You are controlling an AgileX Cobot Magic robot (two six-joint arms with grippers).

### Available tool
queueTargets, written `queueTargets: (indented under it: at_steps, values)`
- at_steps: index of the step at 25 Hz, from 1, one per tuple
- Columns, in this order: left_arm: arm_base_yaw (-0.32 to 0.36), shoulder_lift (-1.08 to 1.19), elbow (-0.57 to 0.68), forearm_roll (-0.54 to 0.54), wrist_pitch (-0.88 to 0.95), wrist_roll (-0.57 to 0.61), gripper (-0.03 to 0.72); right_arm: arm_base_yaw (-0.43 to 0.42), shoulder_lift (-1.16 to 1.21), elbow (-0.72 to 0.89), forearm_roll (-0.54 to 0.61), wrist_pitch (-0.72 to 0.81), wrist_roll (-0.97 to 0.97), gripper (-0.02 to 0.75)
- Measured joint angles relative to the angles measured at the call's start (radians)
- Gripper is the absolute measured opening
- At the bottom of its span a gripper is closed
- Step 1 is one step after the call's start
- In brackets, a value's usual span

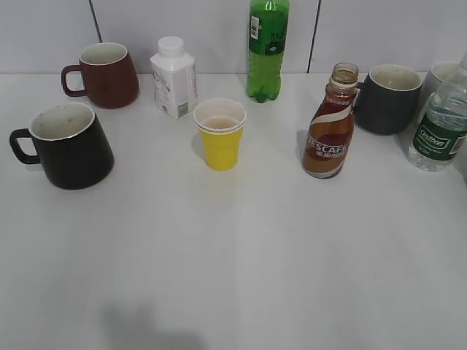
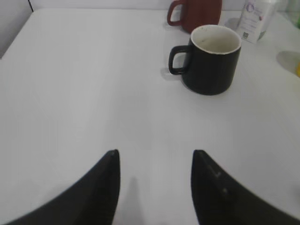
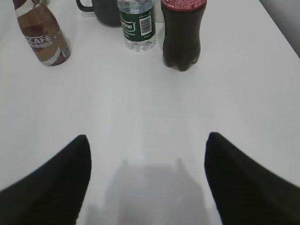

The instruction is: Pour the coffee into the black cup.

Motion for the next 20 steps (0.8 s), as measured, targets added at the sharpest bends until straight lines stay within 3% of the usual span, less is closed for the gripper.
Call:
queueTargets:
  at_steps: [4, 11, 20]
  values:
    - [0.0, 0.057, -0.02, 0.024, -0.085, 0.0, 0.385, 0.0, 0.0, 0.0, 0.0, 0.0, 0.0, 0.588]
    - [0.0, 0.235, -0.02, 0.028, -0.466, 0.0, 0.39, 0.0, 0.0, 0.0, 0.0, 0.0, 0.0, 0.588]
    - [0.0, 0.516, 0.171, 0.029, -1.055, 0.0, 0.39, 0.0, 0.0, 0.0, 0.0, 0.0, 0.0, 0.588]
